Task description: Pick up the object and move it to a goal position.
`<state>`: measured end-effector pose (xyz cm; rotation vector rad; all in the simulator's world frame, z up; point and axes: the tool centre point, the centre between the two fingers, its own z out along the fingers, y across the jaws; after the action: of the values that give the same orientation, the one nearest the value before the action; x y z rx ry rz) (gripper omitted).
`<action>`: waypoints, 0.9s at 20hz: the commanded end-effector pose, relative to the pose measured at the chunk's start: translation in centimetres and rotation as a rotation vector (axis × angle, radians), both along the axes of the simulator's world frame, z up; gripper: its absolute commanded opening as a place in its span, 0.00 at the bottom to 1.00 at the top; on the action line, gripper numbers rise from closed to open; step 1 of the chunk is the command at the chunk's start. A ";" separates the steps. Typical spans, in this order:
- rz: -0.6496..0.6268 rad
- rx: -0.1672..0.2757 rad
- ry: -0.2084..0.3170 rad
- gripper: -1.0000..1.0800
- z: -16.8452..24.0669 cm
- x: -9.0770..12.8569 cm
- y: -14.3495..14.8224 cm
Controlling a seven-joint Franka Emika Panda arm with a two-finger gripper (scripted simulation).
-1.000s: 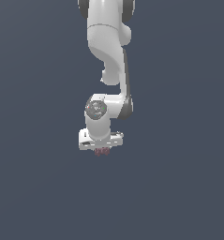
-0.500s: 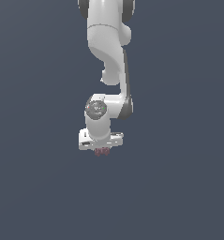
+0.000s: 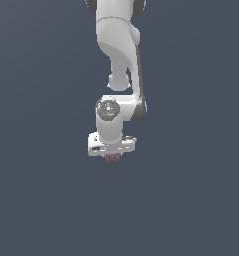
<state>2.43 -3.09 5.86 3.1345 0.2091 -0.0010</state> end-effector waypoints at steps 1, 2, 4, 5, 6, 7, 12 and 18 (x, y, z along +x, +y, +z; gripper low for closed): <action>0.001 0.000 -0.001 0.00 1.1 -0.5 1.1; 0.001 0.000 -0.001 0.00 1.7 -0.7 1.6; 0.001 0.000 -0.001 0.00 2.9 -1.3 2.8; 0.001 0.000 -0.001 0.00 3.6 -1.6 3.4; 0.001 0.000 -0.001 0.00 4.3 -1.9 4.1; 0.001 0.000 -0.001 0.00 5.0 -2.2 4.8; 0.001 -0.001 -0.001 0.00 8.1 -3.5 7.8; 0.001 -0.001 -0.001 0.00 10.6 -4.4 10.0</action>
<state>-1.78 6.49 15.91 3.1338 0.2127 0.0017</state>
